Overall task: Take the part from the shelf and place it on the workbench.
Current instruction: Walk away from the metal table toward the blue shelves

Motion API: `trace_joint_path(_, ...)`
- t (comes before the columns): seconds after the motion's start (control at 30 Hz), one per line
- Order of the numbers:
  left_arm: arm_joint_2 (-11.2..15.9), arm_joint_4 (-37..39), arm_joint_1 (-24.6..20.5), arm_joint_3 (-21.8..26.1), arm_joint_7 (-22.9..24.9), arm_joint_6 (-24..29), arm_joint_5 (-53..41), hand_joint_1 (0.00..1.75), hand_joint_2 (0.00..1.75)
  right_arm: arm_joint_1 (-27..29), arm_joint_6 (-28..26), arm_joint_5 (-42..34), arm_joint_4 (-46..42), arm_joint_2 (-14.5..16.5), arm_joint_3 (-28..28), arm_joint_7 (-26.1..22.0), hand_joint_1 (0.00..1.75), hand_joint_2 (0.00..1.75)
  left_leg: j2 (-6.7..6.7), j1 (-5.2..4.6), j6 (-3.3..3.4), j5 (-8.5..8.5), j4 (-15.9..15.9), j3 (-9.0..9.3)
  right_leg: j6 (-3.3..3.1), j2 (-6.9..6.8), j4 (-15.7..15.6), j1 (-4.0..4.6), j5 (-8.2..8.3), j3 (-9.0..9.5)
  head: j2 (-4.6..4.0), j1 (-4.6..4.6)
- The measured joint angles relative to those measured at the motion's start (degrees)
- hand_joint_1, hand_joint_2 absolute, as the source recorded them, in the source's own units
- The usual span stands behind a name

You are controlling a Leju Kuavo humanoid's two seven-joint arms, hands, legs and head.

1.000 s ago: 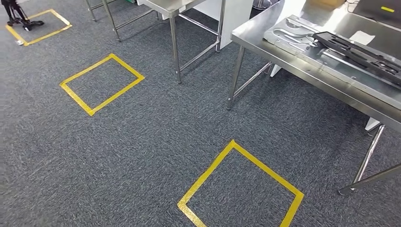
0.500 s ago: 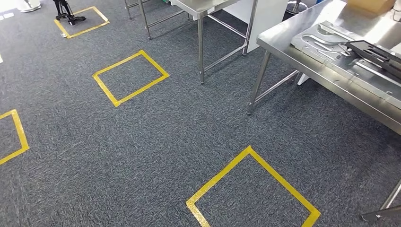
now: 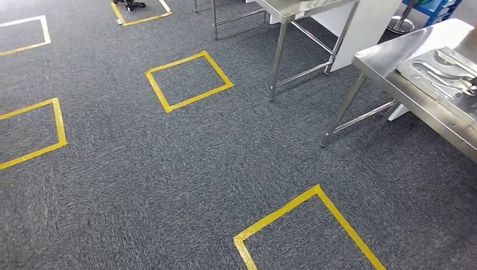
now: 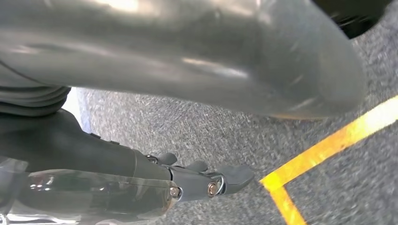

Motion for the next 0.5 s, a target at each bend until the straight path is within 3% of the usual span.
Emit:
trace_joint_path(0.07, -0.16, 0.00, -0.08, -0.01, -0.26, 0.11, -0.52, 0.00, 0.00, 0.15, 0.41, -0.11, 0.01, -0.13, -0.01, -0.01, 0.00, 0.00, -1.27, -0.11, 0.19, 0.12, 0.04, -0.27, 0.01, 0.84, 6.99, -0.03, -2.56, -3.54, 0.00, 0.02)
trace_joint_path(0.1, -0.26, 0.00, -0.04, -0.02, -0.32, 0.17, -0.67, 0.00, 0.00, 0.24, 0.57, -0.18, 0.02, -0.19, -0.02, -0.01, 0.00, 0.00, -2.00, -0.14, 0.21, 0.15, 0.08, -0.28, -0.06, 0.94, 7.95, -0.03, -2.08, -4.14, 0.00, 0.02)
trace_joint_path(0.13, -0.37, 0.00, 0.02, -0.02, -0.34, 0.22, -0.80, 0.00, 0.00, 0.33, 0.66, -0.22, 0.02, -0.25, -0.02, -0.01, 0.00, 0.00, -2.75, -0.17, 0.21, 0.16, 0.12, -0.23, -0.22, 1.08, 6.62, -0.02, -0.46, -3.66, 0.01, 0.03)
trace_joint_path(0.17, -0.48, 0.00, 0.05, -0.03, -0.38, 0.27, -0.91, 0.00, 0.00, 0.42, 0.75, -0.25, 0.02, -0.29, -0.02, -0.01, 0.00, 0.00, -3.51, -0.18, 0.19, 0.15, 0.17, -0.15, -0.48, 1.53, 3.38, 0.03, 1.90, -2.28, 0.01, 0.04)
trace_joint_path(0.23, -0.99, 0.00, 0.00, -0.08, -0.53, 0.55, -1.13, 0.00, 0.00, 0.64, 1.04, -0.32, 0.02, -0.57, -0.03, 0.02, 0.00, 0.00, -4.85, -0.22, -0.02, 0.14, 0.34, -0.15, -1.33, 4.14, -4.33, 0.08, 5.77, 0.99, 0.01, 0.06)
trace_joint_path(0.3, -1.41, 0.00, -0.12, -0.14, -0.66, 0.82, -1.32, 0.00, 0.00, 0.79, 1.32, -0.36, 0.02, -0.84, -0.04, 0.04, 0.00, 0.00, -5.52, -0.34, -0.32, 0.12, 0.58, -0.28, -1.93, 6.35, -8.08, 0.04, 6.83, 2.47, 0.01, 0.04)
trace_joint_path(0.43, -1.73, 0.00, -0.11, -0.17, -0.73, 1.17, -1.47, 0.00, 0.00, 0.71, 1.83, -0.42, 0.03, -1.06, -0.04, 0.05, 0.00, 0.00, -6.23, -0.16, -0.86, 0.29, 0.51, -0.55, -1.99, 5.85, -8.49, 0.19, 6.69, 2.63, 0.01, 0.07)
trace_joint_path(0.5, -2.68, 0.01, 0.05, -0.31, -0.82, 1.95, -1.84, 0.00, 0.00, 0.90, 2.82, -0.50, 0.04, -1.64, -0.10, 0.14, 0.00, 0.00, -4.23, 0.04, -1.77, -1.73, 3.77, -2.44, -2.57, 3.44, -9.52, 0.11, 7.07, 3.25, 0.01, -0.26)
